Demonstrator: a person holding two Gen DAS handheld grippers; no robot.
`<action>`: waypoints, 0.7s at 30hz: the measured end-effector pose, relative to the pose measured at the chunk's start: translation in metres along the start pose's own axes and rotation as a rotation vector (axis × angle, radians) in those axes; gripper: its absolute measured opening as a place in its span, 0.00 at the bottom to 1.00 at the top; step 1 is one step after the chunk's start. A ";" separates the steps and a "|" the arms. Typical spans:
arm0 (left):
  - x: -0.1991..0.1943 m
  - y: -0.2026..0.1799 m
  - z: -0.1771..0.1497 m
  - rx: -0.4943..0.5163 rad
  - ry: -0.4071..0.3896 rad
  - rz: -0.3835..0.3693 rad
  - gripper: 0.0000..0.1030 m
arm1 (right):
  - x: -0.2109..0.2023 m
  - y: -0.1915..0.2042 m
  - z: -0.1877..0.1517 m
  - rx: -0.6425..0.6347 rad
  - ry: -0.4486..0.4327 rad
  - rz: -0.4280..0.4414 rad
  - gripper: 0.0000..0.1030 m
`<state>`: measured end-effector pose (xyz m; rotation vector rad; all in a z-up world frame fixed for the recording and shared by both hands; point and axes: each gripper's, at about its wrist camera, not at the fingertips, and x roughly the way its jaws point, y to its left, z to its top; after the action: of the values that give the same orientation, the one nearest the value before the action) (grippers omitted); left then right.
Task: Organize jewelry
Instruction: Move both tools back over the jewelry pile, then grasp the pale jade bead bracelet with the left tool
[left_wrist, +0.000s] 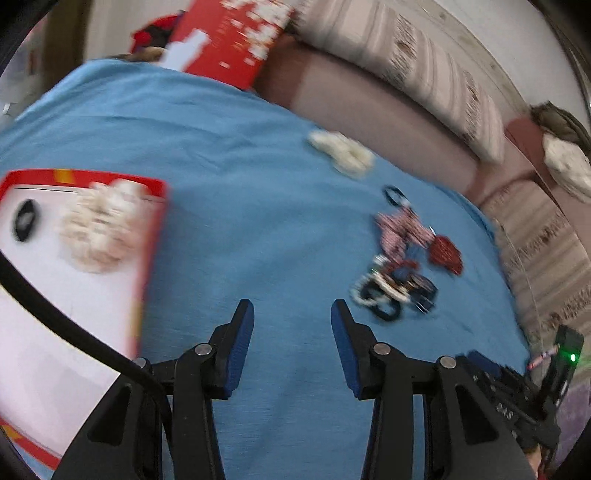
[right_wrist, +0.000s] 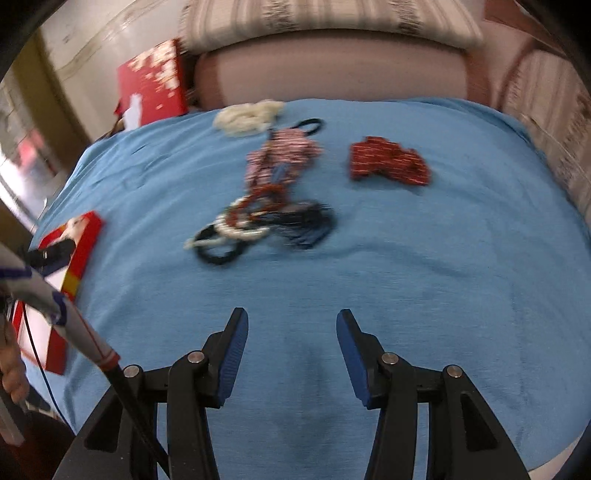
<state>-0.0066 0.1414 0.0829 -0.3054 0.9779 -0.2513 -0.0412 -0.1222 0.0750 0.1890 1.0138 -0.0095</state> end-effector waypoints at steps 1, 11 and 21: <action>0.007 -0.009 -0.002 0.013 0.008 -0.009 0.41 | 0.000 -0.007 0.001 0.008 -0.004 0.003 0.52; 0.076 -0.045 0.005 -0.002 0.114 -0.111 0.41 | 0.035 -0.026 0.042 0.091 -0.025 0.086 0.52; 0.122 -0.071 0.005 0.079 0.198 -0.124 0.10 | 0.083 -0.027 0.058 0.136 0.041 0.158 0.39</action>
<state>0.0579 0.0340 0.0169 -0.2731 1.1424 -0.4382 0.0487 -0.1515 0.0307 0.3945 1.0374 0.0694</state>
